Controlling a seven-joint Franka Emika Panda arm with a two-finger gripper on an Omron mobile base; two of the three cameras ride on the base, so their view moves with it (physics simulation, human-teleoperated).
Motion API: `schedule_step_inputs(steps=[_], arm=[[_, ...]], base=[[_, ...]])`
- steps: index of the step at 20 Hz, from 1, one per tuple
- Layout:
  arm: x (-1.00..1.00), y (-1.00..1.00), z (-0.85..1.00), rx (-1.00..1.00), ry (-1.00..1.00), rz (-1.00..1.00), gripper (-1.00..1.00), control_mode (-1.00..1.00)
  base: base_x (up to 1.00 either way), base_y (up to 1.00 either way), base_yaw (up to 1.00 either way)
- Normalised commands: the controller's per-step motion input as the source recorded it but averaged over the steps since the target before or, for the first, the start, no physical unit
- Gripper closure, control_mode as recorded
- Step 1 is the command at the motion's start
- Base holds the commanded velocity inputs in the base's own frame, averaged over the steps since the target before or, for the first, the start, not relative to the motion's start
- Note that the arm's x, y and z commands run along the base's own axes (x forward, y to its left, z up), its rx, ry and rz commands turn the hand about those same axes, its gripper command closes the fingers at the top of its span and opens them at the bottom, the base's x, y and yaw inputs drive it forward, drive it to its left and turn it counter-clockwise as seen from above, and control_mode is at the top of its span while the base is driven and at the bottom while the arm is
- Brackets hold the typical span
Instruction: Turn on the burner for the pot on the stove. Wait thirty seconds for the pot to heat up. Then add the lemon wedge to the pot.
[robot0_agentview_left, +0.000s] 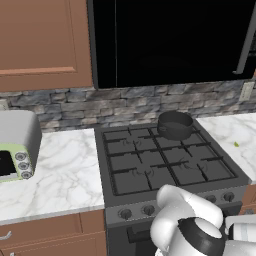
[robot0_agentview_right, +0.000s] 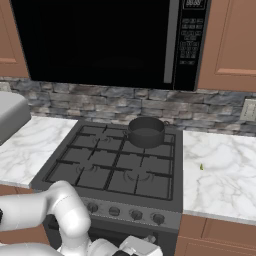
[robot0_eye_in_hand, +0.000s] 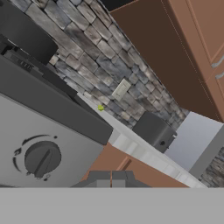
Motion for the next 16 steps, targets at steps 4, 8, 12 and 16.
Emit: schedule_step_inputs(steps=[4,8,12,16], arm=[[0.0,0.0,0.0,0.0,0.0,0.0,1.0,-1.0],[0.0,0.0,0.0,0.0,0.0,0.0,1.0,-1.0],[0.0,0.0,0.0,0.0,0.0,0.0,1.0,-1.0],[0.0,0.0,0.0,0.0,0.0,0.0,1.0,-1.0]], base=[[0.0,0.0,0.0],[0.0,0.0,0.0],[0.0,0.0,0.0],[0.0,0.0,0.0]])
